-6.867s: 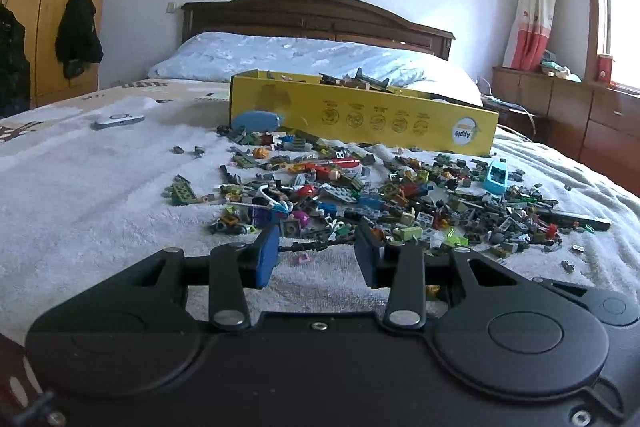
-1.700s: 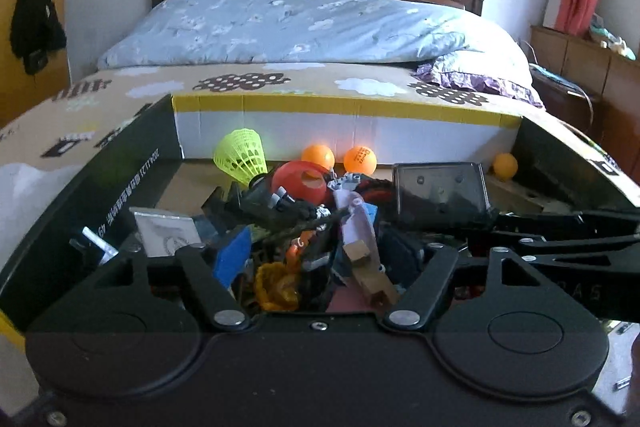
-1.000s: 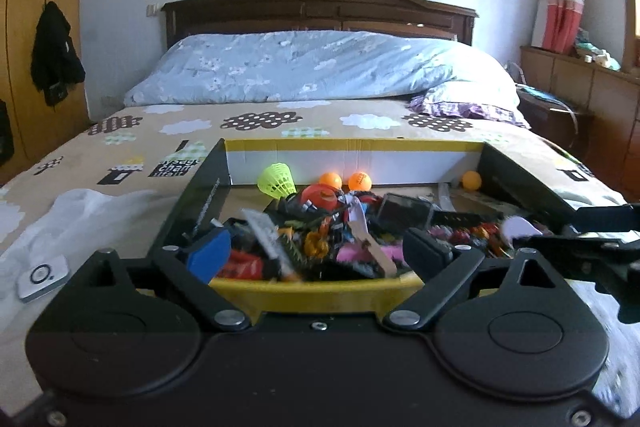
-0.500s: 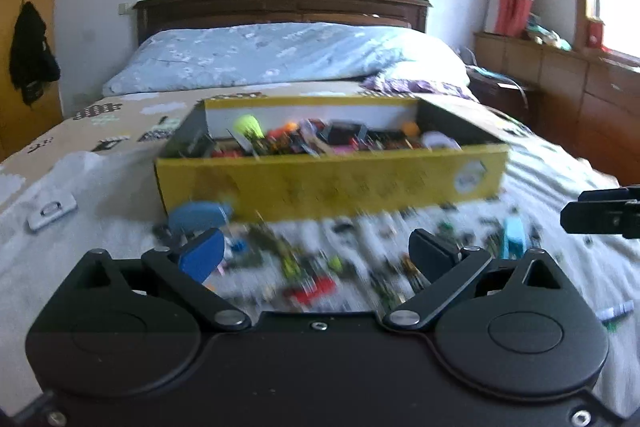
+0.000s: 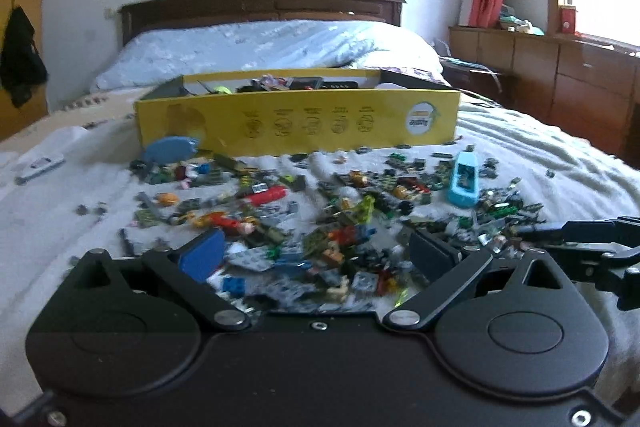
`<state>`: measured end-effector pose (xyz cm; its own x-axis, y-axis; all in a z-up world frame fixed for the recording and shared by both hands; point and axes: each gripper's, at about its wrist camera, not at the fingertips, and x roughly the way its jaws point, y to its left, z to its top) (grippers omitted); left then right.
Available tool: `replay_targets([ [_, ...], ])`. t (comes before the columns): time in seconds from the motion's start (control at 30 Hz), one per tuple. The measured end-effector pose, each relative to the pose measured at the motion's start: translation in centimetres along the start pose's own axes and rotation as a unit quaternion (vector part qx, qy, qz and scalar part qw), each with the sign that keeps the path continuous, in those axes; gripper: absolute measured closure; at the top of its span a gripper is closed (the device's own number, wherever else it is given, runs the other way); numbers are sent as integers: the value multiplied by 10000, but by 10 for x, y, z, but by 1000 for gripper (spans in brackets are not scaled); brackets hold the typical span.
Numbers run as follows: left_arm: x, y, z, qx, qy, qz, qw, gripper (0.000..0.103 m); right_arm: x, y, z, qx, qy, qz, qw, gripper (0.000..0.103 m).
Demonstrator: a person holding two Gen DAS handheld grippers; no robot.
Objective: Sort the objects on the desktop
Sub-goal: 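Withdraw both open tools from the yellow box back over the brick pile, then move both open tools toward small bricks beside the black marker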
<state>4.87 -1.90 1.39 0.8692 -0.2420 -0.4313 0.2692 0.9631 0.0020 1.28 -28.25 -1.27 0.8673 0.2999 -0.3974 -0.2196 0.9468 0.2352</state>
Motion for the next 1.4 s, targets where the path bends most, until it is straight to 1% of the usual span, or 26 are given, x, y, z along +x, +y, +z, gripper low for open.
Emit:
replay_targets([
  [0.1,-5,3,-3,21,69,21,10000,4,4,-1,-9,-14,-98,58,9999,0],
  [0.17,-6,2,-4,25,122,12,9999,4,4,-4,-11,142,-136,55,9998,0],
  [0.27,-7,-2,-6,31,125,-65,9999,4,7,-9,-12,437,-104,169,9988,0],
  [0.3,-9,-3,-6,24,110,-113,9999,4,7,-8,-13,430,-130,180,9988,2],
  [0.33,-10,-5,-6,19,81,-179,9998,4,6,-7,-14,377,-171,116,9991,3],
  [0.43,-15,-17,-5,75,-33,-448,9990,6,4,-2,-17,36,-211,-372,9991,3],
  [0.5,-18,-30,-6,207,-89,-659,9976,10,2,-2,-19,-204,-158,-737,9969,5],
  [0.57,-16,-44,-8,329,-62,-911,9953,22,-2,-4,-21,-354,-136,-1032,9939,6],
  [0.6,-14,-52,-10,378,0,-1041,9938,25,-4,-7,-22,-399,-115,-1176,9922,6],
  [0.67,-8,-66,-14,458,123,-1292,9905,39,-9,-14,-25,-422,-51,-1395,9893,6],
  [0.7,-5,-71,-15,474,186,-1366,9893,41,-11,-19,-27,-400,-40,-1451,9886,5],
  [0.73,-1,-76,-17,469,259,-1422,9884,44,-15,-23,-29,-362,-21,-1482,9883,3],
  [0.8,6,-85,-20,411,419,-1567,9859,47,-20,-29,-34,-338,105,-1430,9891,0],
  [0.87,10,-92,-23,447,492,-1689,9834,49,-23,-29,-42,-476,184,-1395,9889,0],
  [0.93,14,-99,-26,591,559,-1755,9811,50,-26,-26,-49,-609,136,-1401,9882,0],
  [1.0,19,-103,-28,678,629,-1856,9783,50,-28,-27,-52,-597,84,-1393,9884,0],
  [1.1,26,-103,-27,668,668,-1893,9774,49,-27,-28,-53,-575,49,-1372,9889,0],
  [1.13,29,-103,-26,636,692,-1825,9787,49,-28,-27,-54,-583,30,-1375,9888,0],
  [1.17,34,-103,-26,577,761,-1662,9815,45,-28,-26,-55,-596,9,-1382,9886,0],
  [1.2,37,-101,-25,487,824,-1549,9833,43,-28,-26,-56,-612,-10,-1391,9884,0],
  [1.27,40,-98,-26,314,858,-1543,9838,44,-27,-25,-56,-642,-34,-1410,9879,0],
  [1.33,37,-99,-26,431,816,-1577,9832,47,-26,-25,-57,-650,-54,-1412,9878,0],
  [1.4,33,-103,-28,664,736,-1643,9814,50,-27,-25,-57,-640,-81,-1398,9881,0],
])
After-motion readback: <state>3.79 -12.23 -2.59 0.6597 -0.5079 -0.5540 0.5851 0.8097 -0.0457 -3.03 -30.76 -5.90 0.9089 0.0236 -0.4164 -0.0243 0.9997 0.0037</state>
